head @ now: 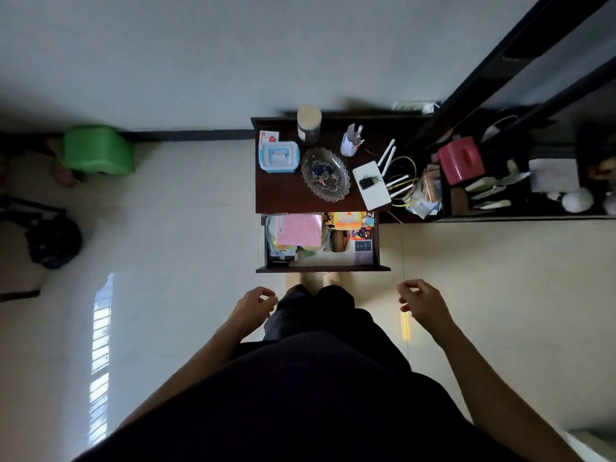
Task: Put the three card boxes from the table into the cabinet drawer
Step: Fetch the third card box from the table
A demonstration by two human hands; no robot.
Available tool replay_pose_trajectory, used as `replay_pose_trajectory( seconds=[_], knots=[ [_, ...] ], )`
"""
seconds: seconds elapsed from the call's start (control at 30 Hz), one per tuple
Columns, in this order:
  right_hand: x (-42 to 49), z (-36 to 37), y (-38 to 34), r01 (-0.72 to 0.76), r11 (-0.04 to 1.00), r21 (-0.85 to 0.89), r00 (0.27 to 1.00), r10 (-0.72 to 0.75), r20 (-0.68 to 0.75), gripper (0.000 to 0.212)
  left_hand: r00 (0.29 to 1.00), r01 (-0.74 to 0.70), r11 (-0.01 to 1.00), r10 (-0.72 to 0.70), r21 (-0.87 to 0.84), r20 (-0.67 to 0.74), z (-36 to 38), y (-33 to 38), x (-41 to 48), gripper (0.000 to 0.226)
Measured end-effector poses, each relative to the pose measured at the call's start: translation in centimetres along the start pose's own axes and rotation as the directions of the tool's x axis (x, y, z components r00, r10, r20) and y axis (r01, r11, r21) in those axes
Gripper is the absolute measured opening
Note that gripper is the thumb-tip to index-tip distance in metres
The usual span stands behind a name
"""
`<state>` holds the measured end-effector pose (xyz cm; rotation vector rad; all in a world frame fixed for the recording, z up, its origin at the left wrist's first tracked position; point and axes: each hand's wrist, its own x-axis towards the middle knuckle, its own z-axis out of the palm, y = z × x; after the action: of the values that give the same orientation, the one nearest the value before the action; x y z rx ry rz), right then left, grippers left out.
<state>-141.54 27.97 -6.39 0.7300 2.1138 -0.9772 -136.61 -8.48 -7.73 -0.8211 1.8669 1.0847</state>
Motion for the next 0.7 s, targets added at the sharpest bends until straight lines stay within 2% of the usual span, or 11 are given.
replay_pose_trajectory(
  seconds=[0.1, 0.23, 0.4, 0.53, 0.63, 0.7],
  knots=[
    [-2.0, -1.2, 0.4, -0.014, 0.999, -0.031, 1.0, 0.014, -0.005, 0.017, 0.998, 0.003, 0.996, -0.009, -0.091, -0.063, -1.2, -1.1, -1.6, 0.024],
    [-2.6, -2.6, 0.3, -0.005, 0.99, -0.142, 0.997, 0.015, 0.073, 0.016, 0.987, 0.014, 0.97, -0.052, -0.241, -0.153, -1.9, -3.1, -4.1, 0.023],
    [0.6, -3.4, -2.5, 0.105, 0.917, -0.385, 0.981, -0.033, 0.189, 0.013, 0.943, 0.061, 0.889, -0.2, -0.453, -0.265, 0.3, -7.6, -9.6, 0.022],
    [4.7, -1.8, -6.3, 0.283, 0.742, -0.608, 0.938, -0.082, 0.336, 0.014, 0.861, 0.06, 0.719, -0.388, -0.693, -0.328, 5.3, -11.7, -14.6, 0.021],
    [6.2, 1.0, -9.8, 0.463, 0.487, -0.74, 0.875, -0.116, 0.471, 0.012, 0.771, 0.043, 0.514, -0.562, -0.857, -0.298, 11.9, -14.4, -18.1, 0.019],
    [5.8, 3.6, -11.6, 0.574, 0.33, -0.749, 0.816, -0.149, 0.559, 0.011, 0.735, 0.035, 0.361, -0.641, -0.932, -0.221, 17.3, -15.7, -20.1, 0.019]
  ],
)
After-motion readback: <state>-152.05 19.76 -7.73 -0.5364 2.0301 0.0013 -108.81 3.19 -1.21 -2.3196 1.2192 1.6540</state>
